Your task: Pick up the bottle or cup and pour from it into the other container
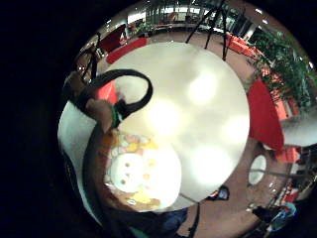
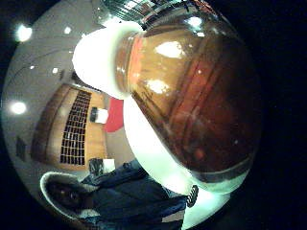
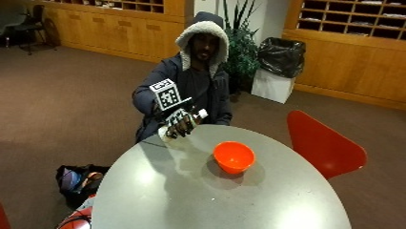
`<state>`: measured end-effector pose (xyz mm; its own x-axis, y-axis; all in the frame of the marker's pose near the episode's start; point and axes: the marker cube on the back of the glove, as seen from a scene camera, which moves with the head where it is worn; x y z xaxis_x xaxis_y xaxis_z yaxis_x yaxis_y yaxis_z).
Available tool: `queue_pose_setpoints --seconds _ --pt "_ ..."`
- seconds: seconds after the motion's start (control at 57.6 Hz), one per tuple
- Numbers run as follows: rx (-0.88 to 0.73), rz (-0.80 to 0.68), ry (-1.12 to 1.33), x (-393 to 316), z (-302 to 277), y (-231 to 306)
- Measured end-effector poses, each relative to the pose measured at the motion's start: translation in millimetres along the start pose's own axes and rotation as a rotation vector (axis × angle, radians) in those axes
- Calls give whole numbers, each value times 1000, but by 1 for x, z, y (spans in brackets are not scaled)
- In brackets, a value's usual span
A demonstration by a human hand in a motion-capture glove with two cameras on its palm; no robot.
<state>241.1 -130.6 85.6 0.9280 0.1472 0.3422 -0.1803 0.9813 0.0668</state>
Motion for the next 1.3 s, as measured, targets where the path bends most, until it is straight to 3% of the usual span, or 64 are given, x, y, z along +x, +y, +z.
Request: queue_pose_setpoints --seconds 0.834,1.302 --pt "-201 -135 807 -112 59 -77" --pt "-230 -183 932 -125 81 -78"
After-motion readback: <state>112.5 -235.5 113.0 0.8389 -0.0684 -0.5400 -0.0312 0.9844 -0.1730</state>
